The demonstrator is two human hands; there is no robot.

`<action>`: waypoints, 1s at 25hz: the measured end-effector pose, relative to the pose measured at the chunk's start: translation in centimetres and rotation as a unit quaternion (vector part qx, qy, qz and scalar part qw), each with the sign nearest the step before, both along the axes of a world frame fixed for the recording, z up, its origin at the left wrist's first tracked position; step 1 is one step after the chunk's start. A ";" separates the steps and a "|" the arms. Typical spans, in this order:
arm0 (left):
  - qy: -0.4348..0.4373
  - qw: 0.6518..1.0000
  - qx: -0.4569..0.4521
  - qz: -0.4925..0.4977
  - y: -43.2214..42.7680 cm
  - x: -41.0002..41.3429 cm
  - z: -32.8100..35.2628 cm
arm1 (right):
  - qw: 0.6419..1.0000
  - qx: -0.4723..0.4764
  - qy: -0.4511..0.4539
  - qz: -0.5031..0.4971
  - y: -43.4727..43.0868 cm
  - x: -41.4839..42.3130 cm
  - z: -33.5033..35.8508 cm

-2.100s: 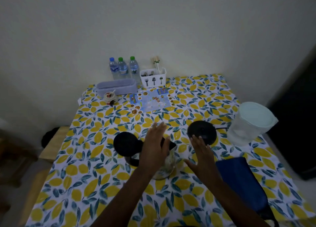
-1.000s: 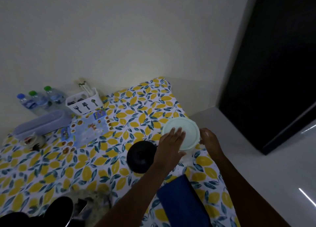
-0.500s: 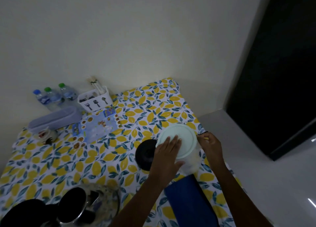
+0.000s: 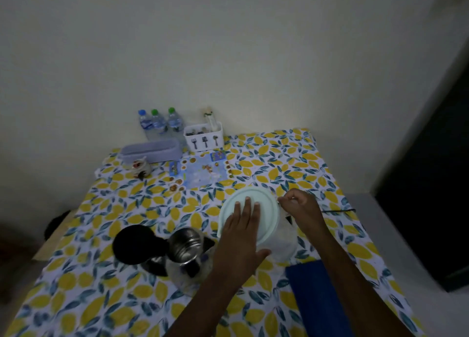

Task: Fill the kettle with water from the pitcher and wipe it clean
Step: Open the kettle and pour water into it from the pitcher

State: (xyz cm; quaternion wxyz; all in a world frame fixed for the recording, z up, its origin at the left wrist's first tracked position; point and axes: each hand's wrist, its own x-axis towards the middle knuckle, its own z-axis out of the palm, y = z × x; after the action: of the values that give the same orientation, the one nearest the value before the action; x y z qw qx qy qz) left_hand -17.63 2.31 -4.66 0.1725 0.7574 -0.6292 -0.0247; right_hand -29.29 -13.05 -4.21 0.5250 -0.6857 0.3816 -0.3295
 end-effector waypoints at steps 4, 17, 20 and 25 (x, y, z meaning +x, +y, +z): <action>0.046 0.999 -0.014 0.021 4.2 1.9 0.6 | 0.998 -0.042 0.024 0.040 3.5 3.3 2.0; 0.199 0.976 -0.067 0.056 7.2 5.0 -0.6 | 0.937 -0.229 0.255 0.067 6.6 10.3 5.8; 0.234 0.966 -0.093 0.064 7.5 4.6 -1.3 | 0.920 -0.246 0.299 0.064 6.7 10.9 5.9; 0.229 0.963 -0.113 0.090 7.2 4.0 -1.6 | 0.894 -0.276 0.342 0.090 6.7 12.0 6.4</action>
State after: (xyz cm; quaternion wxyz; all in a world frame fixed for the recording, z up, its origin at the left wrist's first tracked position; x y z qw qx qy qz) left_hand -13.66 9.54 -6.26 0.3978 0.7609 -0.5005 -0.1107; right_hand -17.28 -6.39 2.15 0.1793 -0.9049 0.3675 -0.1182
